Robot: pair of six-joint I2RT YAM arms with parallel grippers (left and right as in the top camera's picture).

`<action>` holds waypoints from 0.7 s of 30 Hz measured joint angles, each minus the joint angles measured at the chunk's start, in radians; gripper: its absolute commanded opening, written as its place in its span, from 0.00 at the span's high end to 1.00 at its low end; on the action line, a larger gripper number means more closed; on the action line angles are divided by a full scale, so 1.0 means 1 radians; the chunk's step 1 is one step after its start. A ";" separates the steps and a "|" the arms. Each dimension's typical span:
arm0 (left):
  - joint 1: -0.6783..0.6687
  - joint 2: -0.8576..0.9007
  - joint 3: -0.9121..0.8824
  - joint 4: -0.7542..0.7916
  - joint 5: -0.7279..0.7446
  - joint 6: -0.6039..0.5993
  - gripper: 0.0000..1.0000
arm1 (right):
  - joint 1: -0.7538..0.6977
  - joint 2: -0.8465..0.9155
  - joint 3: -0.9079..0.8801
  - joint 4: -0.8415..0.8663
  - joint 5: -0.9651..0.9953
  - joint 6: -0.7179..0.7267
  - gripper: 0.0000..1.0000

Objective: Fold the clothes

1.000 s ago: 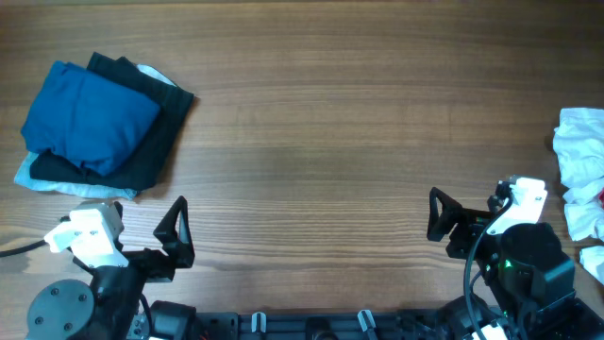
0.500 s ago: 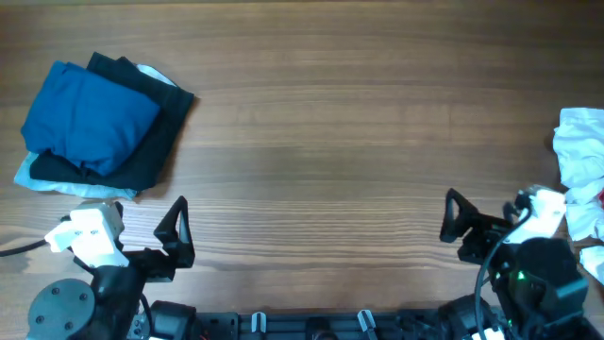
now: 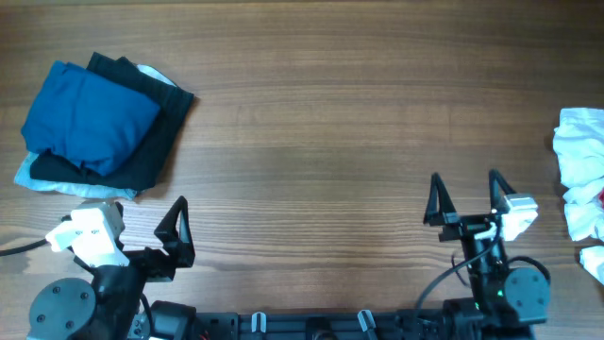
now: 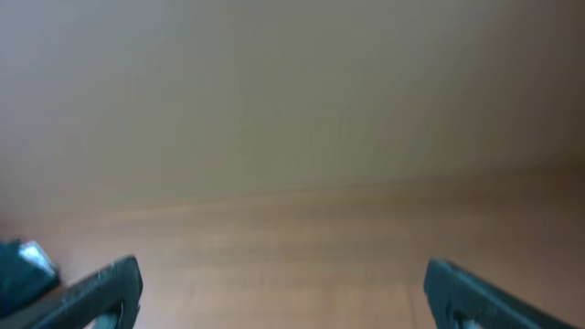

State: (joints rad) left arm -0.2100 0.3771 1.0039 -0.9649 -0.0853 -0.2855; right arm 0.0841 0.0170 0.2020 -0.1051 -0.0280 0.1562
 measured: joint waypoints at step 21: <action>0.000 0.000 -0.001 0.000 0.000 -0.005 0.00 | -0.001 -0.003 -0.196 0.105 -0.024 -0.057 0.00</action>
State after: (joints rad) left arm -0.2100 0.3771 1.0031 -0.9646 -0.0853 -0.2909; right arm 0.0834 0.0143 0.0063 -0.0002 -0.0525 0.0994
